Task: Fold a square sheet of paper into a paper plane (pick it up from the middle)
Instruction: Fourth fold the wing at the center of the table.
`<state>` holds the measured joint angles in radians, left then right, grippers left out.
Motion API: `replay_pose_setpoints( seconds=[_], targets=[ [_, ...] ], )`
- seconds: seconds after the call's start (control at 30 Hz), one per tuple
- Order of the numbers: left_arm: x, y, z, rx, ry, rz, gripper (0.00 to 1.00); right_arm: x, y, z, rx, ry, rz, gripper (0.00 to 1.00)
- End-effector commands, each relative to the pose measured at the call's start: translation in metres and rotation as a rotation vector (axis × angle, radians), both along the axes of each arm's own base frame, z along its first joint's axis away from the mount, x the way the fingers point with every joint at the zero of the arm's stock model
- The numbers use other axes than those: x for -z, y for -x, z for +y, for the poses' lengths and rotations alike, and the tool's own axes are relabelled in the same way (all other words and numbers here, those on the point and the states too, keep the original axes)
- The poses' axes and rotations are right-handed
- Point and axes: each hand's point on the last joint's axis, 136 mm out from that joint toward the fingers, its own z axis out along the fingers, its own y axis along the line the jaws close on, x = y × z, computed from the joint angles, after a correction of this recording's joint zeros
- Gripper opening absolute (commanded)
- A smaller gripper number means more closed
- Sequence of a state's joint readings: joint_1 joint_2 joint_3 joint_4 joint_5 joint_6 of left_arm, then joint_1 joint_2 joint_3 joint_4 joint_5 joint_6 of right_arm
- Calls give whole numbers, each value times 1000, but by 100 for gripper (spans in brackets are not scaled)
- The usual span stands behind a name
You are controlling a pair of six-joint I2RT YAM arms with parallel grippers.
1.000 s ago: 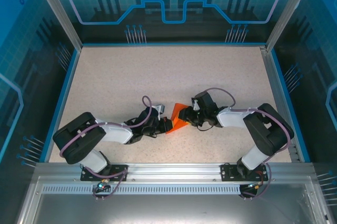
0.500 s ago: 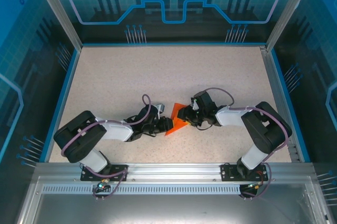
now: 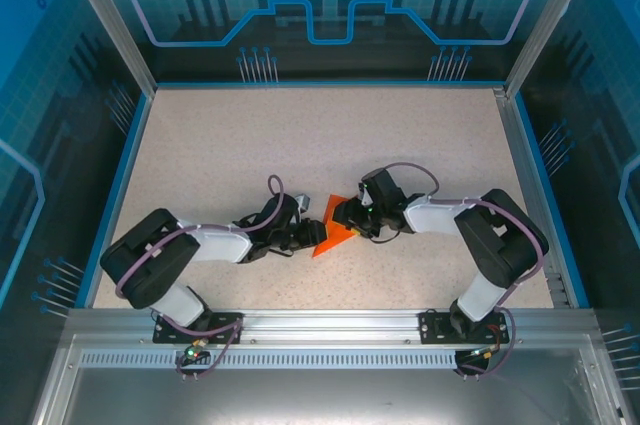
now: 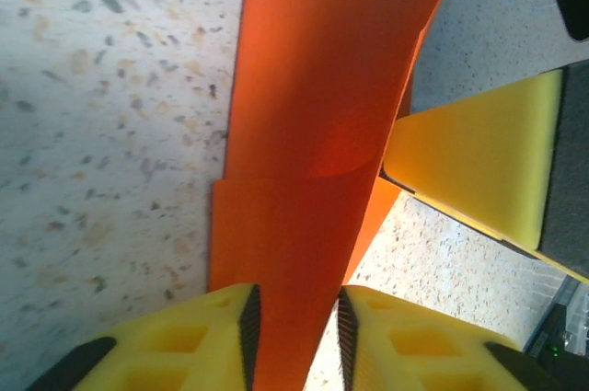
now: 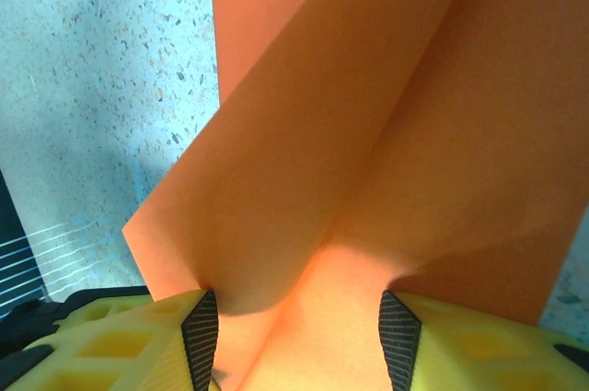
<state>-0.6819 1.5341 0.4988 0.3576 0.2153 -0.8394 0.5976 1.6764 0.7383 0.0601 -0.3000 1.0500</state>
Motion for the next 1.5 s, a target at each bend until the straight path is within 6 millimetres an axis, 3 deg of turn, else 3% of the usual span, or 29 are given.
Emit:
replay_pose_setpoints(
  seconds=[0.0, 0.13, 0.27, 0.47, 0.6, 0.87, 1.47],
  targets=[
    [-18, -3, 8, -13, -30, -22, 36, 36, 20, -23, 23, 166, 108, 54],
    [-28, -1, 19, -41, -46, -37, 42, 42, 24, -26, 25, 215, 147, 54],
    [-45, 1, 15, -14, 0, -77, 43, 47, 28, -31, 24, 280, 176, 55],
    [-58, 5, -2, 77, 66, -94, 34, 58, 35, -32, 18, 344, 227, 57],
    [-51, 5, -8, 108, 72, -66, 24, 68, 44, -35, 13, 381, 277, 59],
    [-42, -3, -19, 148, 107, -20, 18, 77, 47, -34, 24, 417, 333, 61],
    [-2, -14, -7, 104, -13, 75, 8, 79, 52, -38, 23, 446, 351, 61]
  ],
)
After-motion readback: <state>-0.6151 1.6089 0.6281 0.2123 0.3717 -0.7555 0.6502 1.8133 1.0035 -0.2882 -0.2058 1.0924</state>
